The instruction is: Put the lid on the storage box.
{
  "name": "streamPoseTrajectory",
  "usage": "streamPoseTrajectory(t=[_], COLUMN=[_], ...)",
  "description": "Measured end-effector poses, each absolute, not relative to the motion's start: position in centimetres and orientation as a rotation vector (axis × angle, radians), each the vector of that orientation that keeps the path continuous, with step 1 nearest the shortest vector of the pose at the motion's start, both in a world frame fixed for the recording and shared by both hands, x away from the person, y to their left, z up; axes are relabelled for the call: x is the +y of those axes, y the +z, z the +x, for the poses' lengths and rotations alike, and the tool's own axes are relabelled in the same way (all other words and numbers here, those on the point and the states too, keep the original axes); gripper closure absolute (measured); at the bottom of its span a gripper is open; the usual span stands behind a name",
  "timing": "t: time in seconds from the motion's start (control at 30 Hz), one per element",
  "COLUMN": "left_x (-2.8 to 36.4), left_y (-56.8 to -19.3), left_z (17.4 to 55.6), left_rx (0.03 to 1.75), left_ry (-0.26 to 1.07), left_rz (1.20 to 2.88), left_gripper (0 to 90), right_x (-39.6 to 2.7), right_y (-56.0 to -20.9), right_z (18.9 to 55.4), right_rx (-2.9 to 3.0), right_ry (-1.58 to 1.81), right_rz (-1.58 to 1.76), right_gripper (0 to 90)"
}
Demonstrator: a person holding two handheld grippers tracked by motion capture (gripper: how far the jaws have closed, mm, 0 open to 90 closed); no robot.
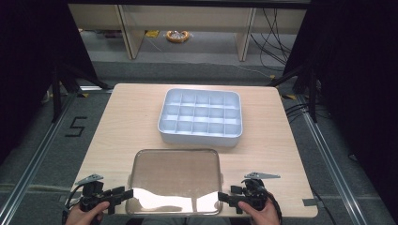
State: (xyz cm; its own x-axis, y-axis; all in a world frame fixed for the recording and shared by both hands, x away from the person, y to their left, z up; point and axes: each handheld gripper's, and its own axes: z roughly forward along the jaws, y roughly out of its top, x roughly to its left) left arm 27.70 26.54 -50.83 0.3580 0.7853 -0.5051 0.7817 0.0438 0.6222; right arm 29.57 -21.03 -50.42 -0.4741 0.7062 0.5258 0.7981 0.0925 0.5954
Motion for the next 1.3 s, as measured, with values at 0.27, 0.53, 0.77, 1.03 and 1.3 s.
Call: streamPoseTrajectory(t=[0.27,0.53,0.77,1.03,1.3], left_x=[25.8,25.6,25.4,25.7,25.4], left_y=[-51.2,-51.6,-51.6,-51.5,-51.6], left_z=[28.3,28.6,28.5,28.4,28.4], left_rx=[1.428,1.463,1.456,1.439,1.430], left_ry=[0.047,0.029,0.039,0.064,0.065], left_rz=[1.746,1.722,1.733,1.786,1.768], left_gripper=[46.1,46.6,47.7,47.7,50.6], right_x=[-19.8,-18.8,-18.9,-19.7,-19.3], right_y=[-50.7,-51.0,-51.8,-52.2,-52.1], right_z=[30.1,30.5,30.7,30.0,30.0], right_rx=[-2.211,-2.106,-1.964,-1.706,-1.877], right_ry=[-1.294,-1.286,-1.387,-1.374,-1.453], right_rz=[-1.612,-1.657,-1.731,-1.793,-1.690], right_gripper=[26.5,28.8,26.0,42.7,64.4])
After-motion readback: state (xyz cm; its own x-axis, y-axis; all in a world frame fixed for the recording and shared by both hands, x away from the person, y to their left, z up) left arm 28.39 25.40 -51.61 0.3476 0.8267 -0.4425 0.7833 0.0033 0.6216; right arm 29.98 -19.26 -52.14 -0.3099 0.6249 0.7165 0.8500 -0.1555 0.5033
